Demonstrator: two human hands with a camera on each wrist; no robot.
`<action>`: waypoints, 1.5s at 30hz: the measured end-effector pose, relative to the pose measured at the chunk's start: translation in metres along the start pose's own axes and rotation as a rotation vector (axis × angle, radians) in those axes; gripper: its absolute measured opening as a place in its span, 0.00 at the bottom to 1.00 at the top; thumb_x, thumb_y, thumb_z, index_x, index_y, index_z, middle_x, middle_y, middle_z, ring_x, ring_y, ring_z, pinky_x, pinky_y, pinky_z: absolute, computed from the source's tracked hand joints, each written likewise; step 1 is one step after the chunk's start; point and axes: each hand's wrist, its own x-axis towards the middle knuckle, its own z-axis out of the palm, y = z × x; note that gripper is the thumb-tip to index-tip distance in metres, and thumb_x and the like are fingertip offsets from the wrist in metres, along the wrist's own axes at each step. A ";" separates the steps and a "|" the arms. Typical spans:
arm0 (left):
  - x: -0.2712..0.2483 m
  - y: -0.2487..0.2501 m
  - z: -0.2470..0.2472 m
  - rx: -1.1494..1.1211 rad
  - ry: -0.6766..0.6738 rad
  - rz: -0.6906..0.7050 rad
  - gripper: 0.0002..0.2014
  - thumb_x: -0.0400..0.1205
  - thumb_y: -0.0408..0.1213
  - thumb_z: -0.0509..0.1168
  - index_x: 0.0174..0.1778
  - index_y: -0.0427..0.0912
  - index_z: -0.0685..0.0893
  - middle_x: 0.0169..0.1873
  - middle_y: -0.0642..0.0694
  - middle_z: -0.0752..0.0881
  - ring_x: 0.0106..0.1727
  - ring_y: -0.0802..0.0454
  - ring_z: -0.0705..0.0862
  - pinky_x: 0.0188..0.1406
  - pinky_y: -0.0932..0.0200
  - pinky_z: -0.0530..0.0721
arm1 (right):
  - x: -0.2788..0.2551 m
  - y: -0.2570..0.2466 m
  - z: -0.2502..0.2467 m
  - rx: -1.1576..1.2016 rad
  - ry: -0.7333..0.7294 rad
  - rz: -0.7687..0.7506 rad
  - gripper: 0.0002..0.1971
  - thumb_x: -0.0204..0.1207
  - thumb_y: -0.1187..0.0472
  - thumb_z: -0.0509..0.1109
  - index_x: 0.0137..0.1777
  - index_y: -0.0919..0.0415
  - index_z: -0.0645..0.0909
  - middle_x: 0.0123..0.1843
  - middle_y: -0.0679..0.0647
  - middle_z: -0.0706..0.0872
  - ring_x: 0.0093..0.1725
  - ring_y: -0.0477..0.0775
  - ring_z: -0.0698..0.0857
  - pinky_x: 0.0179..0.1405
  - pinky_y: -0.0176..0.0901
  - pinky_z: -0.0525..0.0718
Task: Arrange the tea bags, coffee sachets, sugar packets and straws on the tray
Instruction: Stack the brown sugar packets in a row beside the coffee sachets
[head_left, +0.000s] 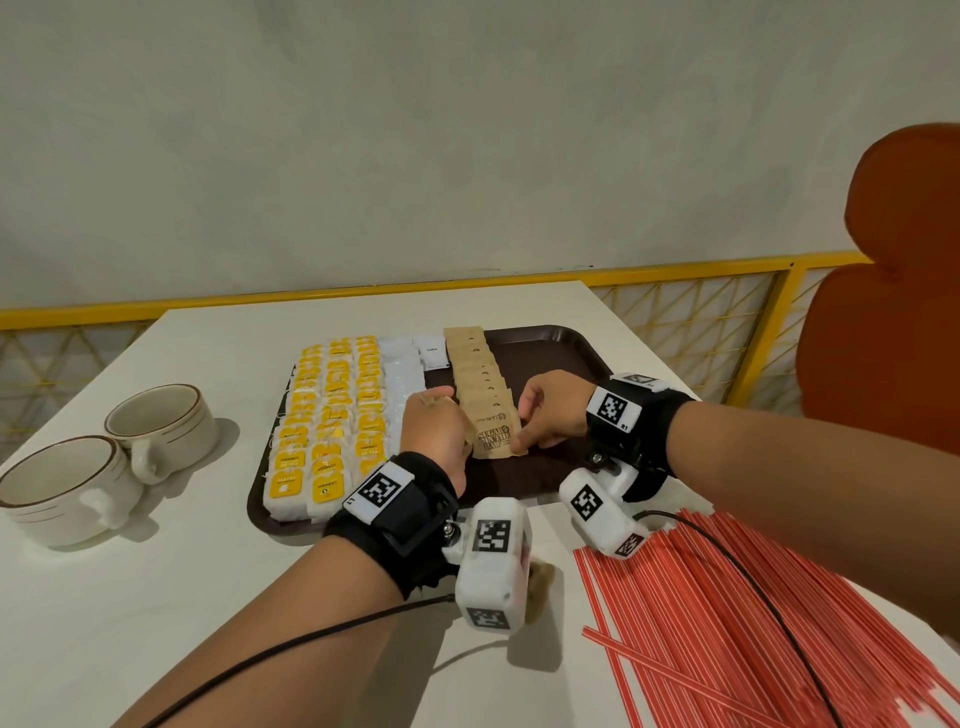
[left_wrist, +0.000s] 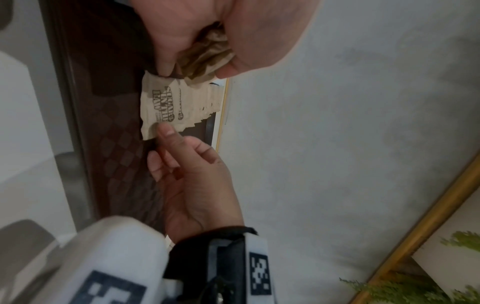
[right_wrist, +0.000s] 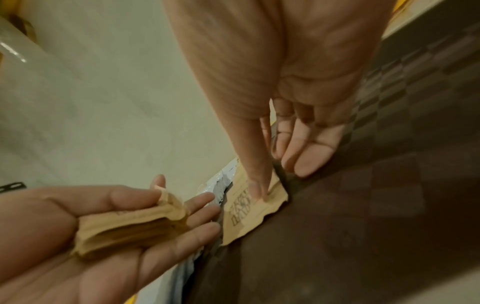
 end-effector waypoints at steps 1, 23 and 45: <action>0.001 -0.001 0.000 0.004 -0.001 0.001 0.20 0.82 0.20 0.46 0.61 0.43 0.73 0.39 0.44 0.77 0.39 0.52 0.79 0.33 0.57 0.76 | 0.000 0.000 0.001 -0.044 -0.007 -0.011 0.19 0.63 0.70 0.83 0.39 0.59 0.73 0.32 0.50 0.82 0.21 0.39 0.82 0.22 0.32 0.81; 0.011 0.004 0.002 -0.038 -0.088 0.002 0.20 0.78 0.15 0.48 0.58 0.39 0.73 0.42 0.38 0.79 0.46 0.42 0.82 0.34 0.56 0.79 | 0.008 -0.004 0.008 -0.152 0.005 -0.025 0.21 0.64 0.65 0.82 0.50 0.56 0.75 0.42 0.48 0.76 0.37 0.45 0.79 0.21 0.31 0.80; 0.012 0.025 0.008 0.044 -0.076 -0.055 0.20 0.83 0.17 0.47 0.64 0.35 0.77 0.38 0.40 0.78 0.35 0.48 0.76 0.40 0.55 0.80 | 0.034 -0.004 0.021 0.021 0.171 0.059 0.25 0.72 0.72 0.69 0.71 0.63 0.79 0.68 0.58 0.83 0.67 0.57 0.82 0.68 0.52 0.81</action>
